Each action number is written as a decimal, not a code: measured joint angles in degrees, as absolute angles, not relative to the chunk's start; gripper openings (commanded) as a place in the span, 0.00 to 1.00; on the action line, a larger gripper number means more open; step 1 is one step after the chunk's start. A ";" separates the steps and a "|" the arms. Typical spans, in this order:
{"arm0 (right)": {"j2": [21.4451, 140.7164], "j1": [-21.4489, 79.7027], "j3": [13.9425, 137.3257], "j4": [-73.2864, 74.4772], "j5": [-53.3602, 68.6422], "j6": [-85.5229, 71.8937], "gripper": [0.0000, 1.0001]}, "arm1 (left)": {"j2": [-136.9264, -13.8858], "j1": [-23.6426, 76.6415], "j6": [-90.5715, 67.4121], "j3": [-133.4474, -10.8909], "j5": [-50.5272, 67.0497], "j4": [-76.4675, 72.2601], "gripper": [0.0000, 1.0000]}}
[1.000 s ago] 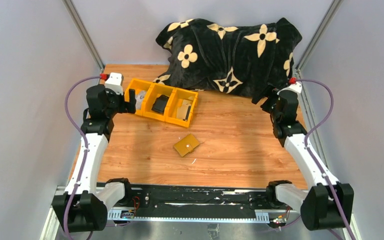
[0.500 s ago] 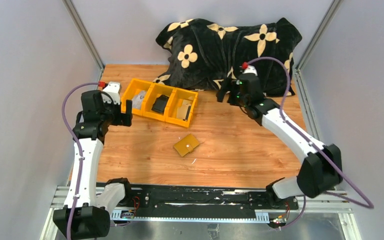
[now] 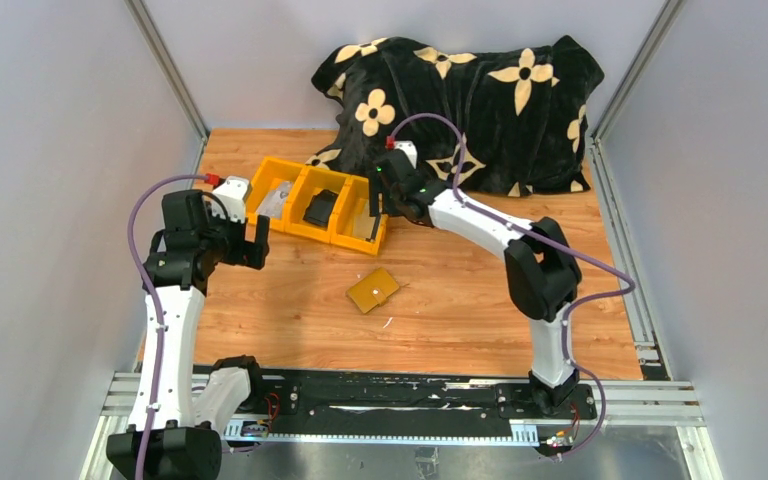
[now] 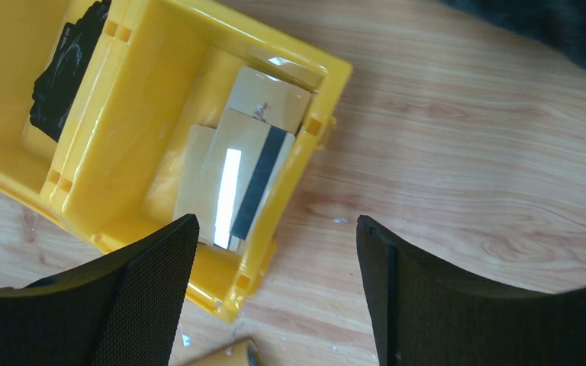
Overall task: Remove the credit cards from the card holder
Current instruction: Move the storage box to the center of the board.
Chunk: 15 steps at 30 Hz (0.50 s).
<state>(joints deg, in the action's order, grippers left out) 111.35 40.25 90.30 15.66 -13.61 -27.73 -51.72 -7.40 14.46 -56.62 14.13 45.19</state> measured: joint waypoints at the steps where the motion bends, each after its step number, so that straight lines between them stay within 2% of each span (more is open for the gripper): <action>1: 113.36 40.97 92.18 16.47 -14.26 -27.92 0.77 | -51.72 -7.40 14.72 -56.73 14.37 45.76 1.00; 7: 117.84 41.71 95.44 18.15 -16.95 -29.04 0.69 | -50.78 -7.40 16.10 -57.01 15.49 47.40 1.00; 15: 119.61 41.69 95.77 18.39 -20.14 -28.84 0.35 | -50.35 -7.40 16.86 -57.47 17.50 49.19 1.00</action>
